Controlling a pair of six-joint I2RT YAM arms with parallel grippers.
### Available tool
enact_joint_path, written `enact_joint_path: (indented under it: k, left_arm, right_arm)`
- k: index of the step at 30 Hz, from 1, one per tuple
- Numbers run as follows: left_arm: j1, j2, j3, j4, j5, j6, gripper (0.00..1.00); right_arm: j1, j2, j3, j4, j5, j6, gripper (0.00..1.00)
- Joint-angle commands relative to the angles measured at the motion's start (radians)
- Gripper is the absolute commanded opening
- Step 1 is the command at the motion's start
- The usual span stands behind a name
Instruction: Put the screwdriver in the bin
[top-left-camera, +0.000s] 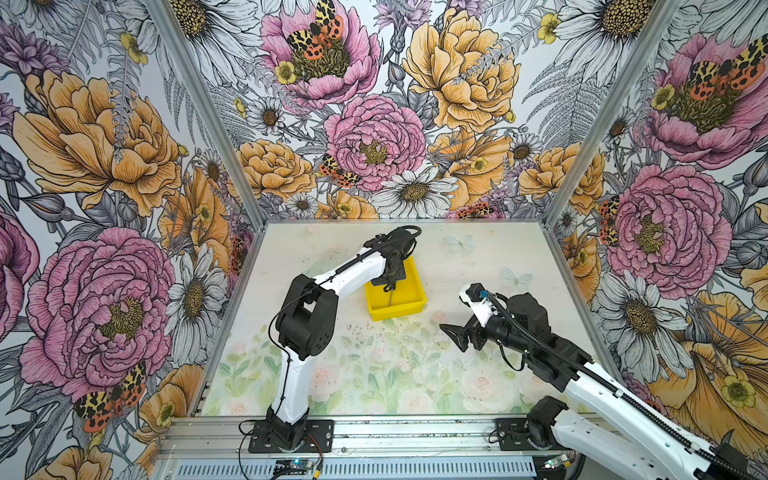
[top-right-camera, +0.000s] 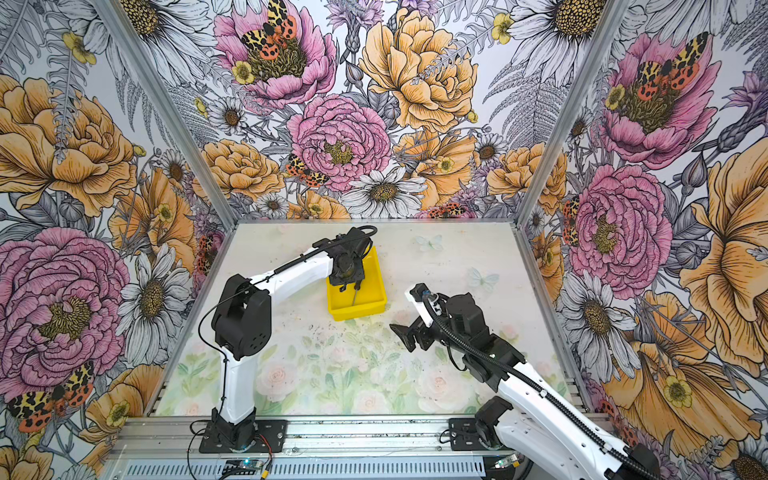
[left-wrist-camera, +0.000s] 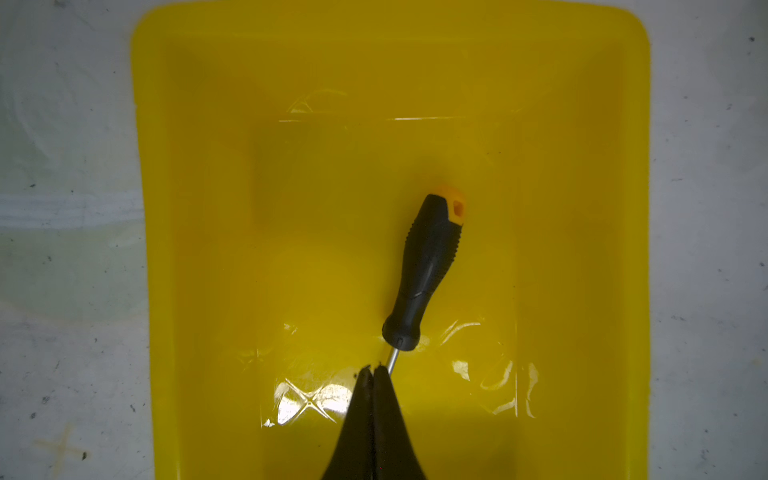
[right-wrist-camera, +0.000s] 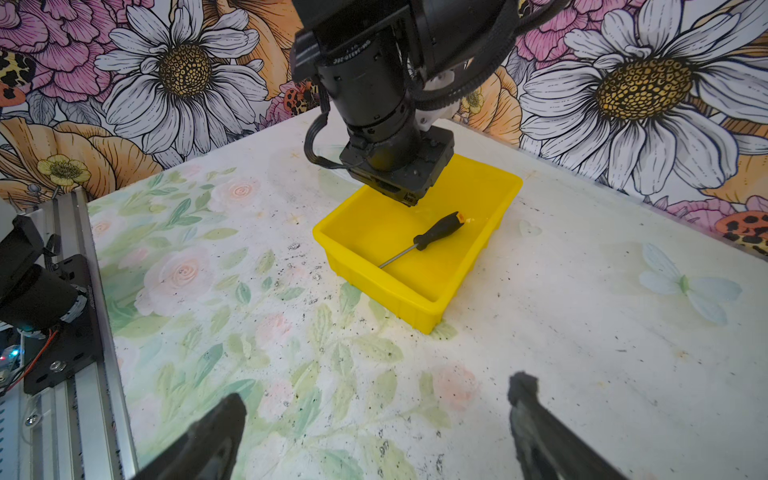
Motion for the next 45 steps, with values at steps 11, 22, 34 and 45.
enact_joint_path:
  k: [11, 22, 34, 45]
  left_arm:
    - [-0.019, -0.365, -0.269, 0.054, -0.082, -0.067, 0.06]
    - [0.076, -0.72, -0.588, 0.061, -0.099, -0.066, 0.21]
    - [0.37, -0.905, -0.814, 0.242, 0.063, 0.16, 0.75]
    - [0.498, -0.967, -0.98, 0.497, 0.021, 0.285, 0.99]
  right_arm:
    - [-0.016, -0.045, 0.01, 0.007, 0.008, 0.026, 1.0]
    - [-0.042, 0.02, 0.034, 0.003, 0.063, 0.029, 1.0]
    - [-0.058, 0.136, 0.067, 0.028, 0.299, 0.012, 1.0]
    - [-0.093, 0.197, 0.005, 0.096, 0.512, -0.005, 0.99]
